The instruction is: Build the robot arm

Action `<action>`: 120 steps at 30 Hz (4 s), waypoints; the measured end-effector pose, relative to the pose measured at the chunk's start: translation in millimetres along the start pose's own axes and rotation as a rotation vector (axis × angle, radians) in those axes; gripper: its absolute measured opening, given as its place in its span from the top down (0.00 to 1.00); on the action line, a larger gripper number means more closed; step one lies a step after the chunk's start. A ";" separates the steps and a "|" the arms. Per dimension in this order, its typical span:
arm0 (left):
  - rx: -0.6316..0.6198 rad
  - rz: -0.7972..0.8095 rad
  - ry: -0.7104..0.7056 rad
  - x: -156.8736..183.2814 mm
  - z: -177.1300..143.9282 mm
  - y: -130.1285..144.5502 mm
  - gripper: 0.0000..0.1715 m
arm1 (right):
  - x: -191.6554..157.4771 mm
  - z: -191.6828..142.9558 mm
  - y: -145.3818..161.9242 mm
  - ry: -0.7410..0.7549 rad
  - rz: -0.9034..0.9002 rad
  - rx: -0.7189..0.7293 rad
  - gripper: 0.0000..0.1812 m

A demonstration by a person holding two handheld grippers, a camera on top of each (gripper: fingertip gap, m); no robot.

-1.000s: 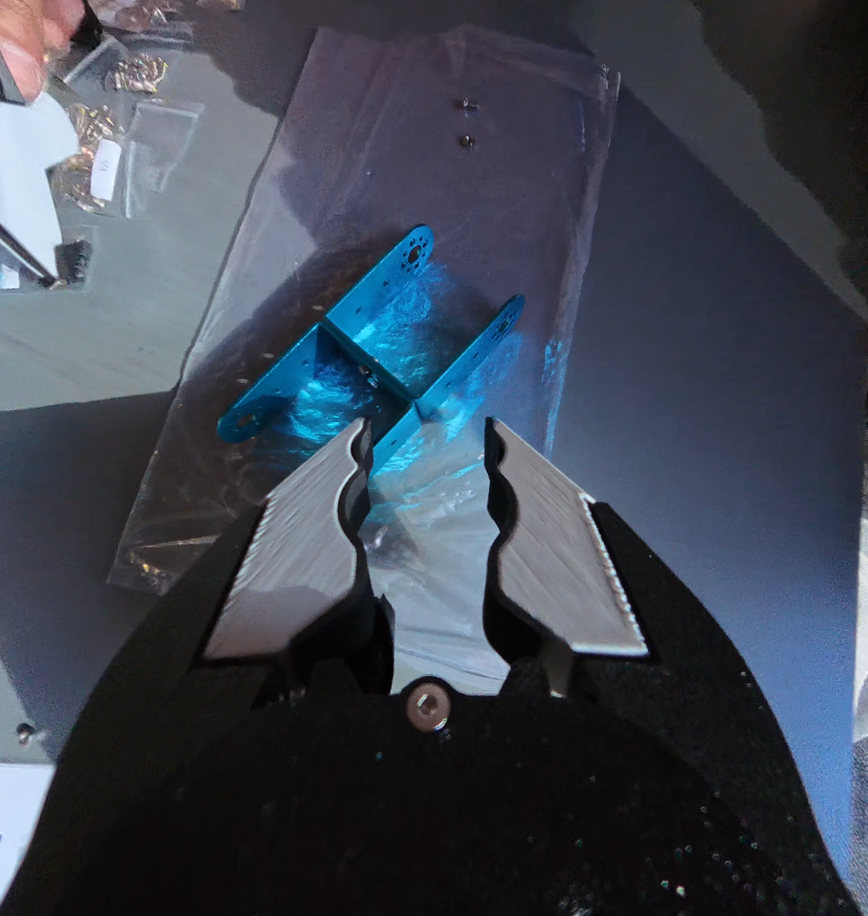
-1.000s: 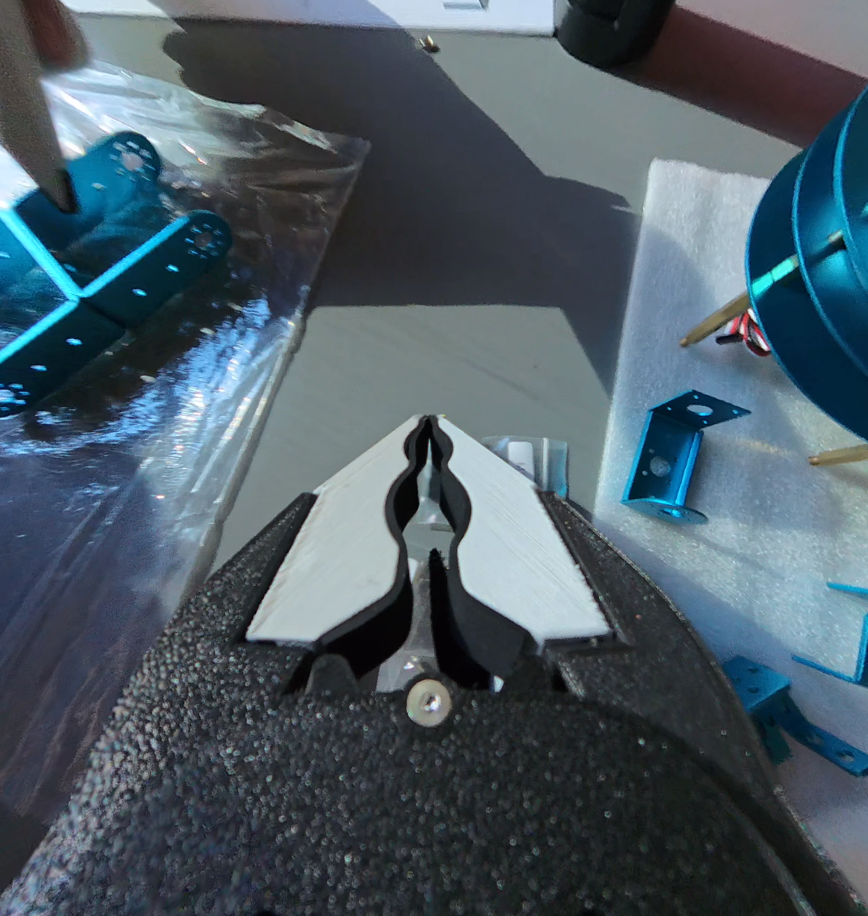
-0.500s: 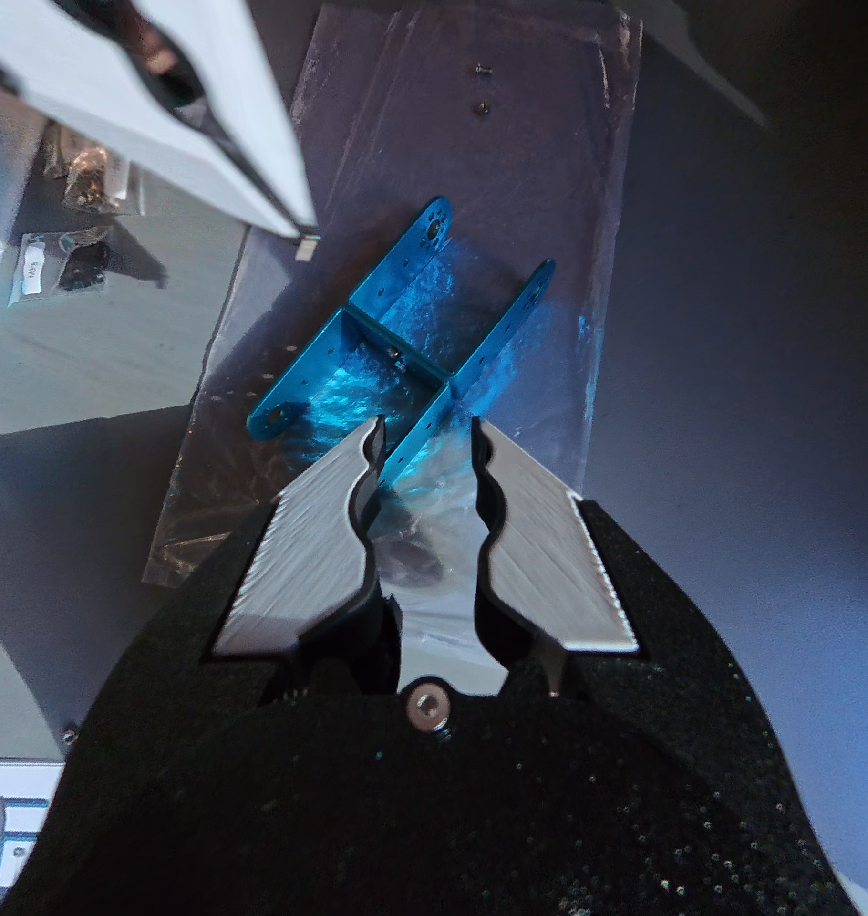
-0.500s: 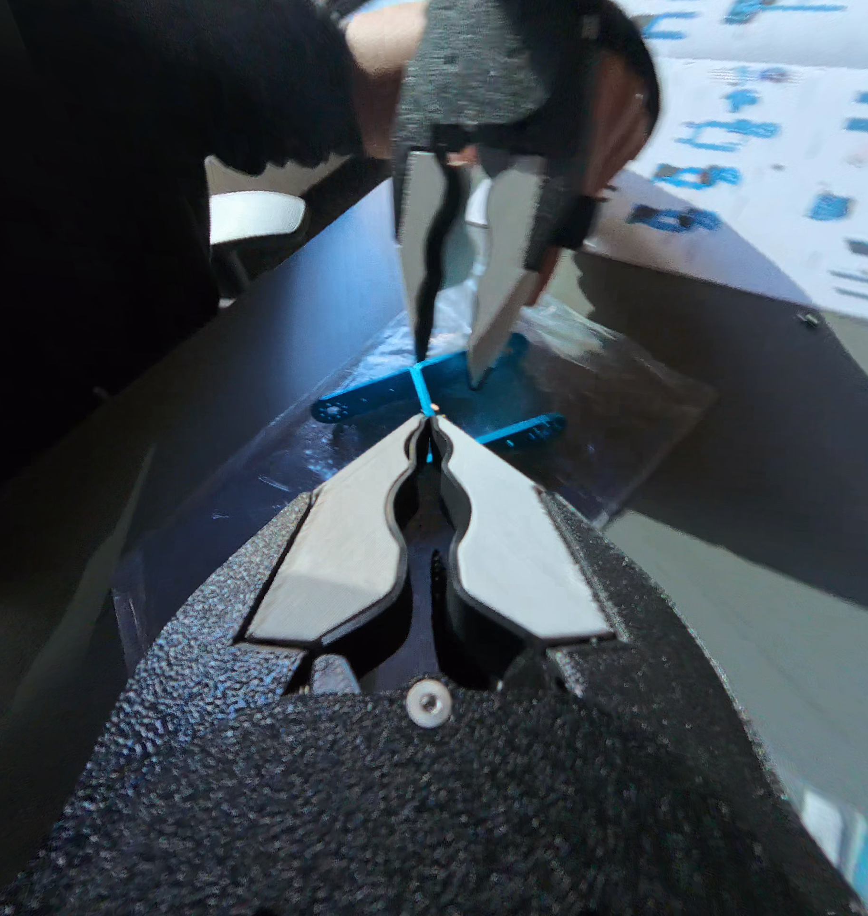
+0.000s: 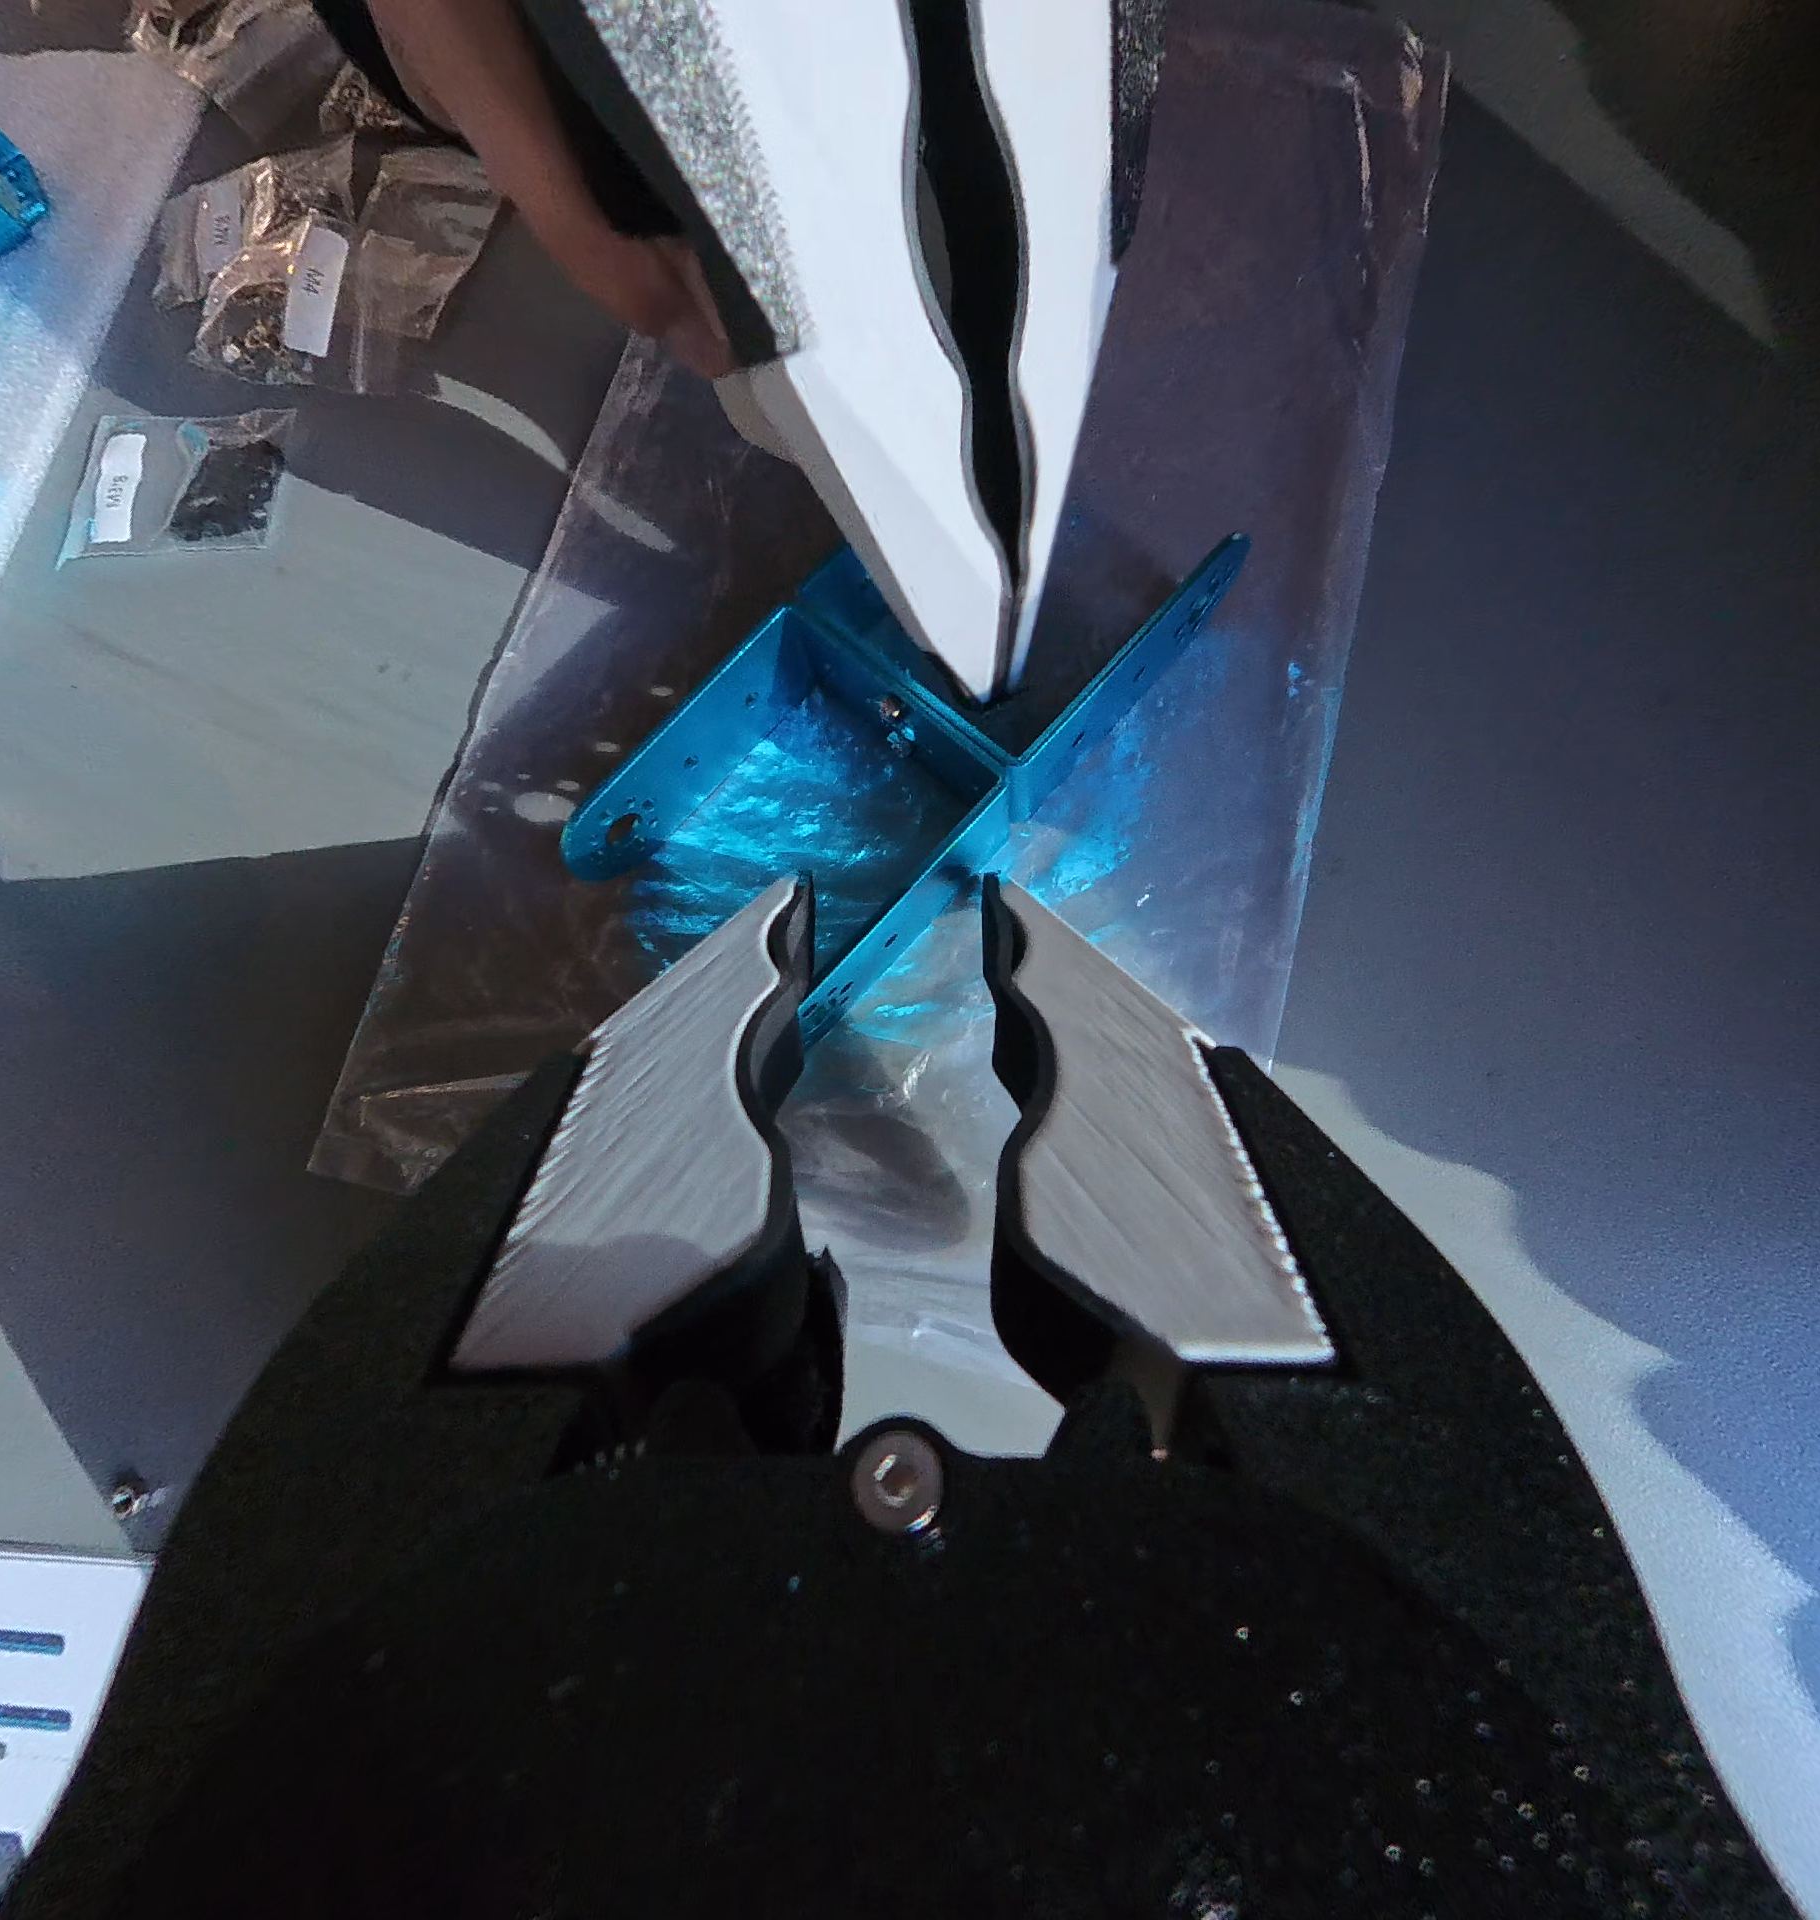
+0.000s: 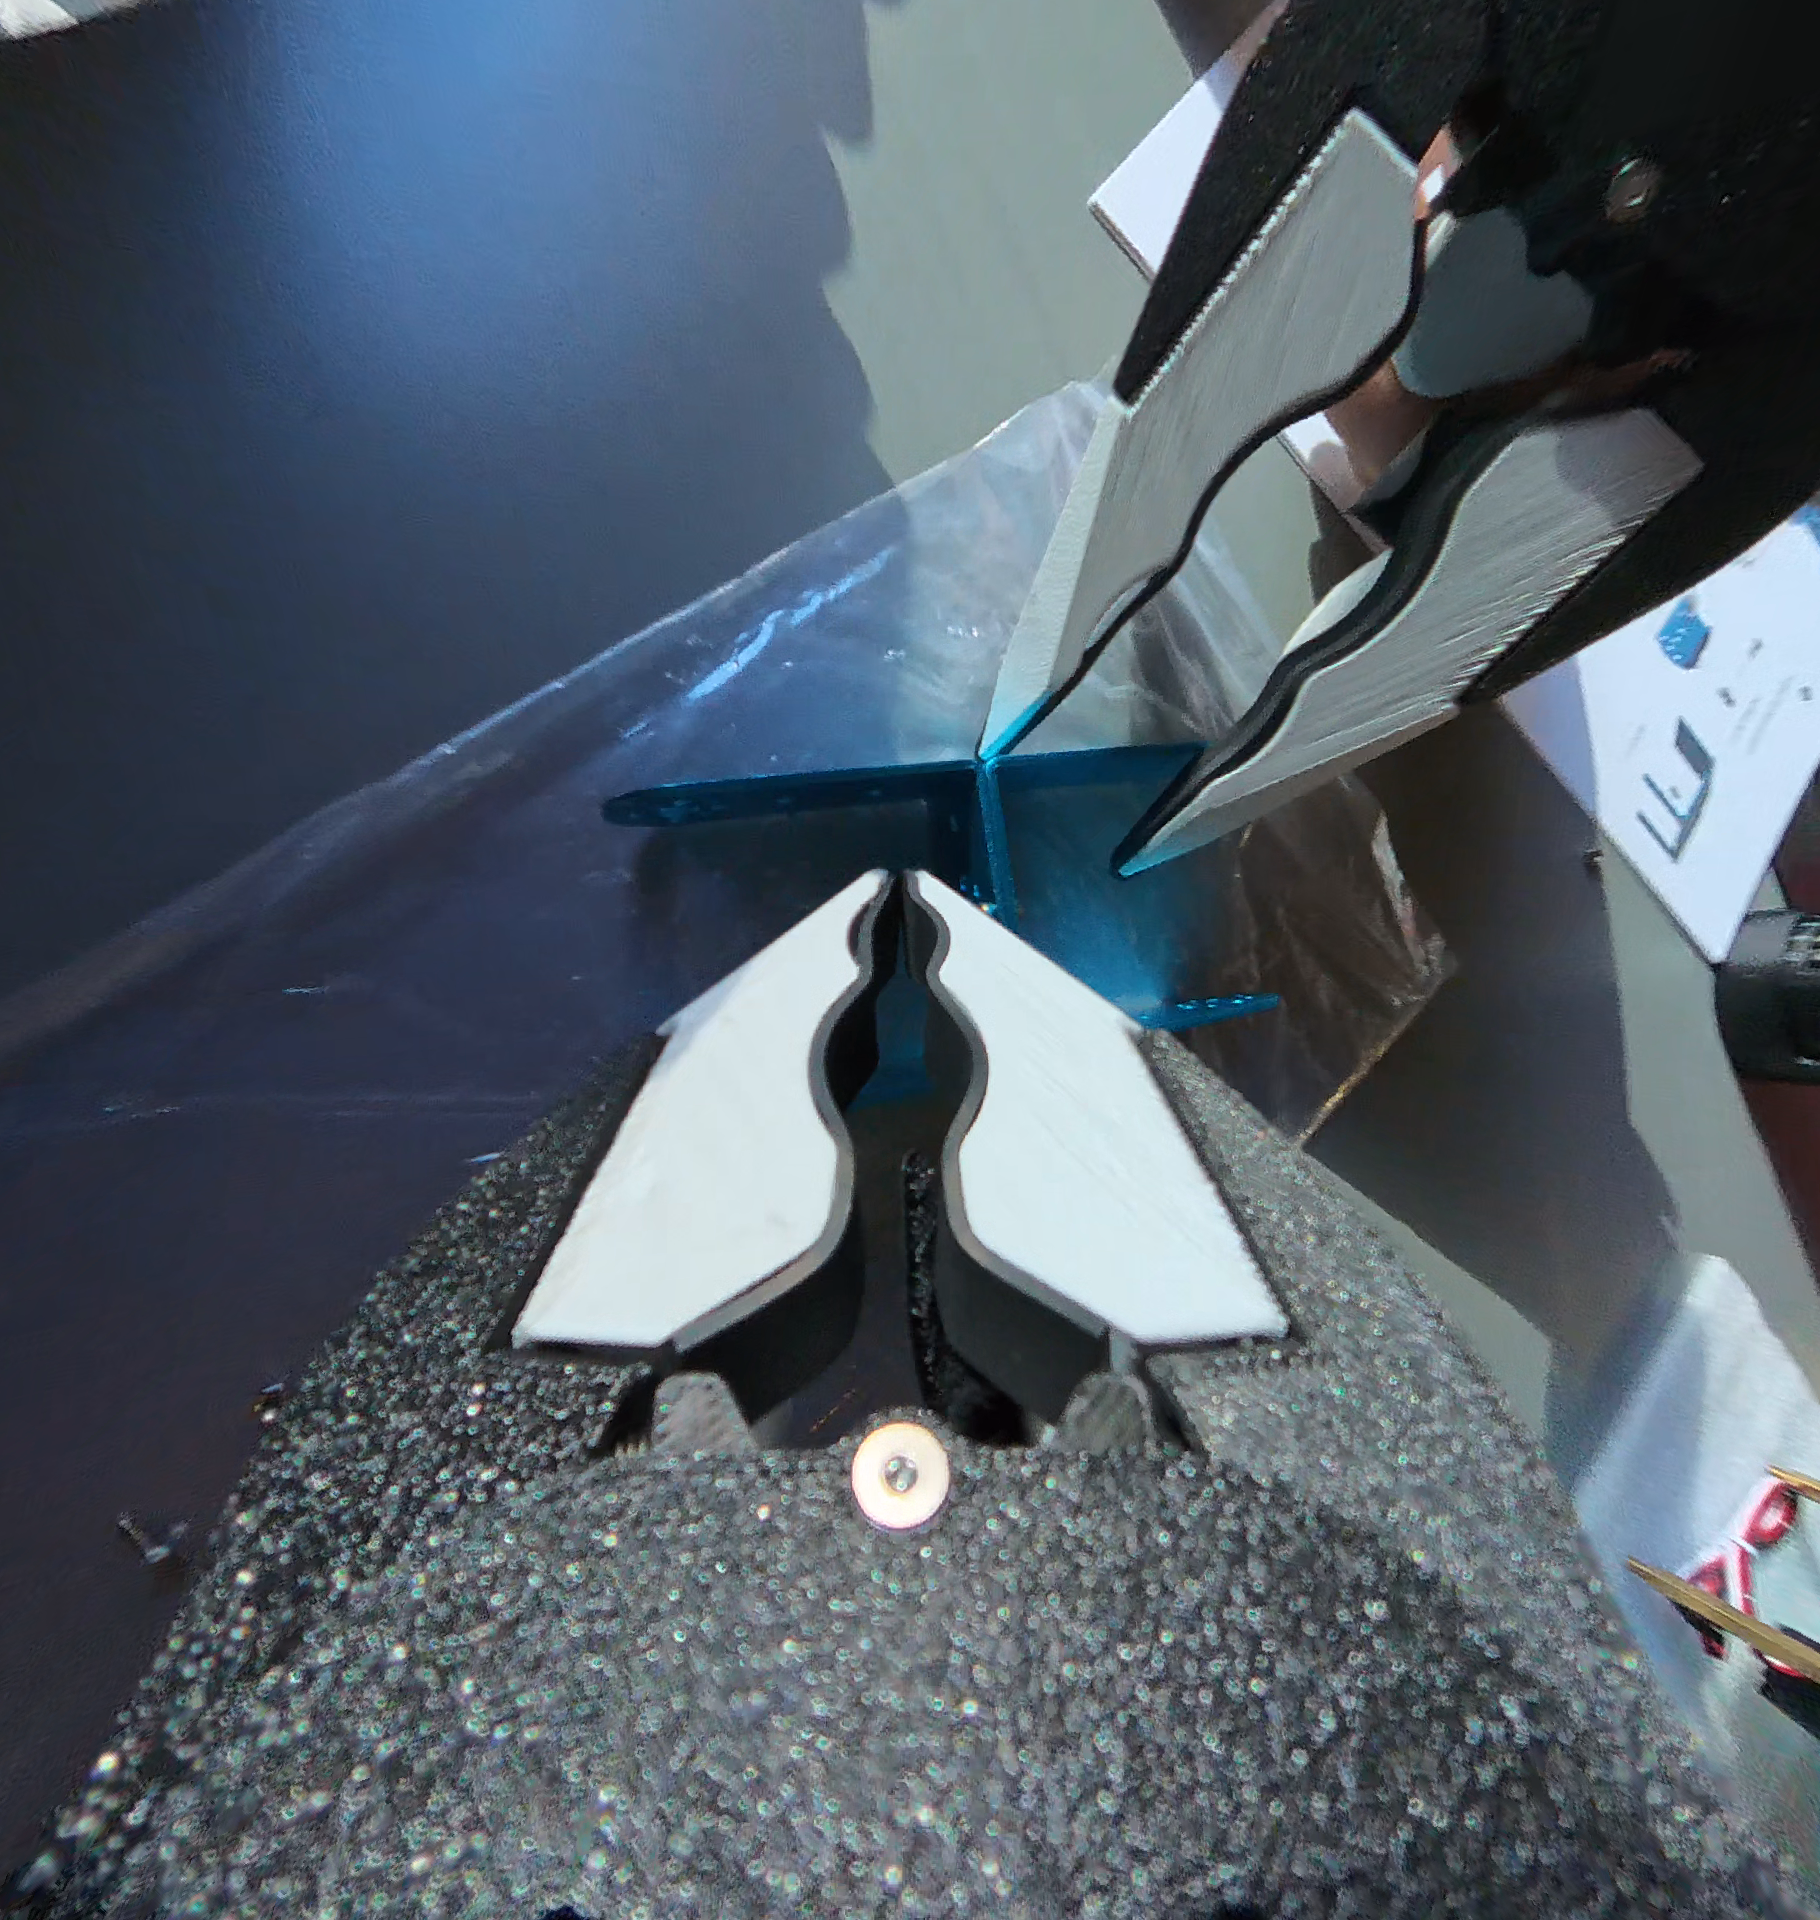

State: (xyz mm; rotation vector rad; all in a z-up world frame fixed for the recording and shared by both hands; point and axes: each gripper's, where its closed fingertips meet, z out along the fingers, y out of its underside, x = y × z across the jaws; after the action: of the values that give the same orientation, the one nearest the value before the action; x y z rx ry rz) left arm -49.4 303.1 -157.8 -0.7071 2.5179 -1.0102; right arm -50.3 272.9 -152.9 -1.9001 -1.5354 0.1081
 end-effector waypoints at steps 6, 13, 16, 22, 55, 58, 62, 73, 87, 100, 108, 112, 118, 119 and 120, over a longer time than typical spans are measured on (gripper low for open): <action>0.004 -0.013 0.017 0.6 0.3 0.1 0.83 | 5.0 -1.7 2.0 0.084 -0.034 -0.019 1.00; 0.005 -0.016 0.017 0.8 0.1 0.4 0.83 | 3.0 -2.3 2.6 0.107 -0.057 -0.024 1.00; 0.003 -0.005 0.019 2.5 -0.5 0.8 0.86 | 0.1 -2.3 2.5 0.090 -0.016 -0.006 1.00; -0.007 0.023 0.065 13.5 -3.9 2.2 0.98 | -3.6 -3.0 6.1 -0.054 0.122 -0.085 0.98; -0.008 0.014 0.062 16.5 -19.3 18.3 0.96 | 3.7 8.6 6.1 -0.245 -0.061 -0.115 1.00; -0.003 0.013 0.074 18.1 -19.8 18.3 0.99 | 4.2 7.8 2.6 -0.231 -0.080 -0.098 1.00; 0.012 0.008 0.108 21.9 -20.2 18.1 1.00 | 18.3 3.0 -5.2 -0.181 -0.082 -0.029 1.00; 0.014 0.001 0.155 25.4 -20.4 17.7 1.00 | 25.0 7.2 -7.8 -0.173 -0.206 0.055 1.00; 0.014 -0.022 0.179 25.2 -20.2 17.7 1.00 | 25.3 16.0 -6.1 -0.174 -0.234 0.064 1.00; 0.015 -0.027 0.182 25.1 -20.4 17.9 1.00 | 26.5 14.3 -9.2 -0.153 -0.242 0.074 1.00; 0.009 -0.006 0.168 25.5 -22.1 19.4 1.00 | 17.6 15.1 -3.0 -0.226 -0.114 0.028 0.97; -0.013 -0.012 0.164 26.4 -28.4 25.4 1.00 | 21.4 17.0 -6.3 -0.225 -0.069 0.007 0.95; -0.027 -0.017 0.149 24.5 -32.4 29.8 1.00 | 25.0 24.9 -6.3 -0.216 -0.093 0.003 0.96; -0.027 -0.018 0.147 24.4 -33.0 30.0 1.00 | 26.2 25.6 -7.8 -0.218 -0.085 0.013 0.96; -0.027 -0.020 0.146 24.6 -33.4 30.3 1.00 | 26.9 26.5 -8.1 -0.222 -0.080 0.016 0.96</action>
State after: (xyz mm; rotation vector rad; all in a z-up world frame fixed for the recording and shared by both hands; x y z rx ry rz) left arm -95.0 326.4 -159.3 -0.6907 2.6585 -1.0733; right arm -61.2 309.3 -159.5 -1.8614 -1.7487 0.3033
